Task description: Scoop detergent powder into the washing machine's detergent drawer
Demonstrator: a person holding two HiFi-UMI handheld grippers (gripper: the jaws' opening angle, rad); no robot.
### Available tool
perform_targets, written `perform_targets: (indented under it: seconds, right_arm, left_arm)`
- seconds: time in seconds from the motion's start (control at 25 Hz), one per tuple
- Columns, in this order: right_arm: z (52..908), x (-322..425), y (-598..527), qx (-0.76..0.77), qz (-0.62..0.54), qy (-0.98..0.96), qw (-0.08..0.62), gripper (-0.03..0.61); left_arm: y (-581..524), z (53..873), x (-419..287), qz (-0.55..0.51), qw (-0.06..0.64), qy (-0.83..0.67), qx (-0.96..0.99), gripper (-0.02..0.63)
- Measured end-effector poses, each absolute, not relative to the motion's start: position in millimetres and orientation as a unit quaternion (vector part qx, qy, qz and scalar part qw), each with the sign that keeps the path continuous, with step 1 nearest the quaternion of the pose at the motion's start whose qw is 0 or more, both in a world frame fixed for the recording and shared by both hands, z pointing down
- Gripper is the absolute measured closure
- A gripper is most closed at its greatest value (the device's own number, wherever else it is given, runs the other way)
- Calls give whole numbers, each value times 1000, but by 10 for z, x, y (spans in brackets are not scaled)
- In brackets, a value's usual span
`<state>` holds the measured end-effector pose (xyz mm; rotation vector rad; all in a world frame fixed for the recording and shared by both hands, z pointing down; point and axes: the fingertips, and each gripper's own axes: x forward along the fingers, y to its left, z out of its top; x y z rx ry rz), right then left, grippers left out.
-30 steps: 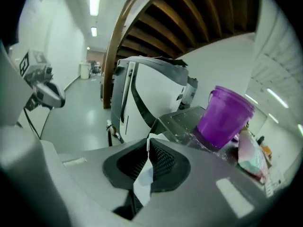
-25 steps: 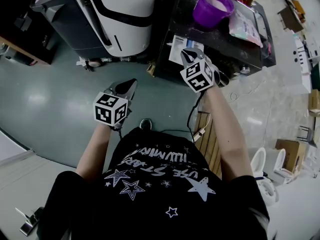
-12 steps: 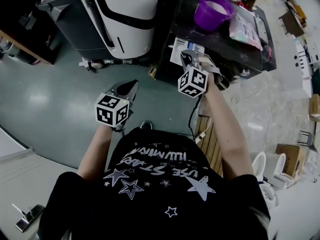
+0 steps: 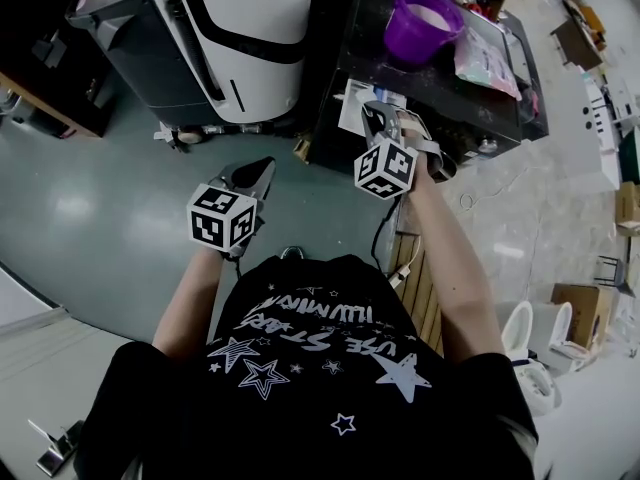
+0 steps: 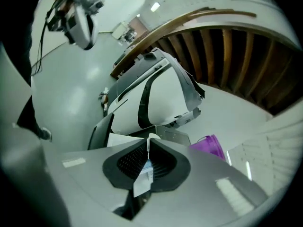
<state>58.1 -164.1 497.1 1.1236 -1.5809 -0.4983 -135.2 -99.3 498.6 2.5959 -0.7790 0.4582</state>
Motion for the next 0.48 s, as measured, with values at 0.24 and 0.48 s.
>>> perform_targets:
  seconds: [0.24, 0.48]
  right_arm:
    - [4713, 622, -1521, 577, 12, -747, 330, 543]
    - [4534, 806, -1357, 613, 162, -755, 166, 543]
  left_arm:
    - [-986, 4969, -1206, 168, 193, -258, 932, 614]
    - [-991, 4854, -1030, 164, 181, -244, 938, 614]
